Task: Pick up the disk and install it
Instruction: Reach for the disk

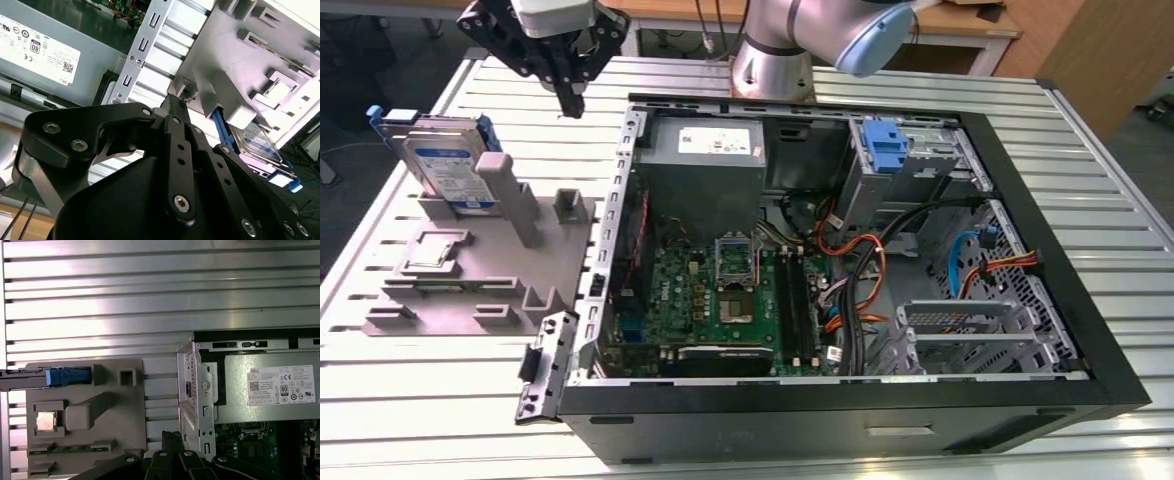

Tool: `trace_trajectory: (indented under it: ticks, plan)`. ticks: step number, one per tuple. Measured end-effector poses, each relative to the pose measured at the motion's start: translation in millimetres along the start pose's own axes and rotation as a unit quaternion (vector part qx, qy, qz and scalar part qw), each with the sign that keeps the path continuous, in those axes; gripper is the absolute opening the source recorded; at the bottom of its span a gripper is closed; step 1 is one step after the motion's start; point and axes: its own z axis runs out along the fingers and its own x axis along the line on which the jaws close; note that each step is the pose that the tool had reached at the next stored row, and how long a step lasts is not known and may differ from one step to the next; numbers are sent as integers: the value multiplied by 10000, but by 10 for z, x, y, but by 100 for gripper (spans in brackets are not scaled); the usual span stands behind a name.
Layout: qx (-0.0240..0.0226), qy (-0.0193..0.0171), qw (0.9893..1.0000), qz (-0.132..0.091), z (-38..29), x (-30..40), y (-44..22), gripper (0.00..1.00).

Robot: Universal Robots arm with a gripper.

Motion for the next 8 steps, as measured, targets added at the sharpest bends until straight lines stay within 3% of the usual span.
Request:
trace_trajectory:
  ticks: [8]
  plan:
    - [0, 0, 10000, 0, 2, 49, -4, 10]
